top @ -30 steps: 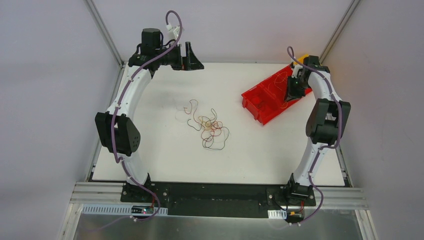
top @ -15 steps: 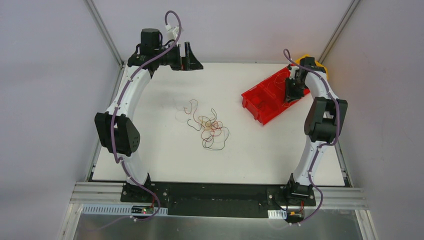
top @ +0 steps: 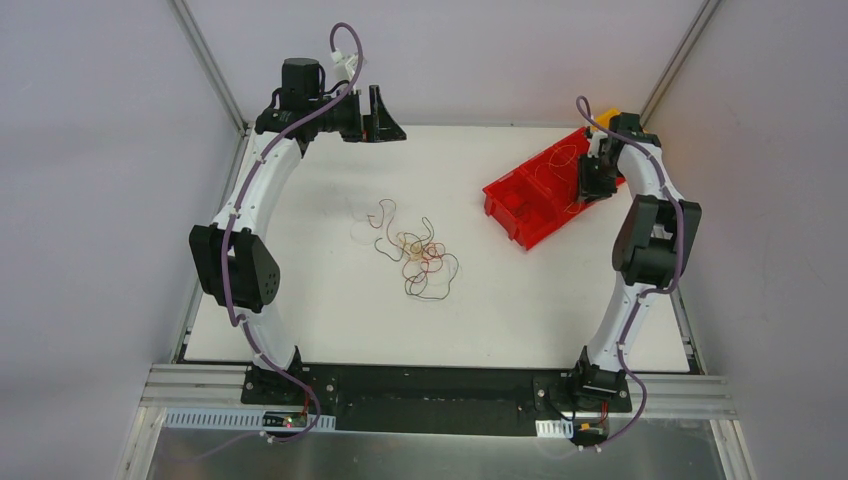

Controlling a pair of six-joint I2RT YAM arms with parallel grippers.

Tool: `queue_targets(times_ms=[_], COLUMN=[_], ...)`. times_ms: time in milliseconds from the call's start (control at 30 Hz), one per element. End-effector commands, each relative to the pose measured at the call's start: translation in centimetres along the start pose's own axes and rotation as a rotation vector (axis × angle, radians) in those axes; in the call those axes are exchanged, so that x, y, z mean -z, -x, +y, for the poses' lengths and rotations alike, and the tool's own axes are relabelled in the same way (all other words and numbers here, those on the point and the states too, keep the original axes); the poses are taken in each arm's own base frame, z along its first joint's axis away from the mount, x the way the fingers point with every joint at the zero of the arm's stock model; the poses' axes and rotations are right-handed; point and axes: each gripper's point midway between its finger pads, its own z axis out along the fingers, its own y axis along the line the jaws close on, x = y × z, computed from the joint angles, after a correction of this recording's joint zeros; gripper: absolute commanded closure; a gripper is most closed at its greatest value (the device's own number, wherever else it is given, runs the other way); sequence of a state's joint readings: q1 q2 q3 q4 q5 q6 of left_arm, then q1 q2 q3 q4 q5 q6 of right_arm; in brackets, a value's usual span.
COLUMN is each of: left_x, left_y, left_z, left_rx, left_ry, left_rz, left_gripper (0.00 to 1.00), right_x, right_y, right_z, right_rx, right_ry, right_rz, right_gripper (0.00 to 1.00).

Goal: Untangle the cables

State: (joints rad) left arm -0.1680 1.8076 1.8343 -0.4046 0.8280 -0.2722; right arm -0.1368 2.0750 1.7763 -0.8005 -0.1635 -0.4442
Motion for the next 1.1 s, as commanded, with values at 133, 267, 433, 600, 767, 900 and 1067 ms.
queue_targets(times_ms=[133,267,433,600,767,900,1067], left_x=[1.3,1.4,1.3,1.3,1.2,0.9,0.7], left_y=[1.4,1.4,1.4,1.4,1.4,1.4,1.4], left_z=[-1.1,-0.9,-0.8,-0.7,-0.6,-0.3,-0.1], left_rx=[-0.049,-0.047,-0.044,-0.042,-0.034,-0.018,-0.011], left_ry=[-0.012,-0.009,-0.004,0.001,0.006,0.006,0.010], left_rz=[-0.041,-0.041,-0.038,-0.039,-0.036,-0.033,-0.032], left_gripper=[0.01,0.01,0.01,0.01,0.01,0.01,0.01], right_x=[0.6,-0.4,-1.3,-1.5,0.2,0.9,-0.4], right_y=[1.4,1.6,1.7,1.8,2.8,4.7,6.5], right_z=[-1.1,-1.1,-0.7,-0.1,0.8,1.4,2.2], right_rx=[0.003,-0.014,-0.026,-0.031,-0.034,-0.049,-0.020], right_ry=[-0.027,-0.021,-0.004,0.020,0.047,0.060,0.066], right_rz=[-0.038,-0.034,-0.024,-0.023,-0.073,-0.149,-0.191], right_gripper=[0.68,0.68,0.69,0.86,1.00,1.00,1.00])
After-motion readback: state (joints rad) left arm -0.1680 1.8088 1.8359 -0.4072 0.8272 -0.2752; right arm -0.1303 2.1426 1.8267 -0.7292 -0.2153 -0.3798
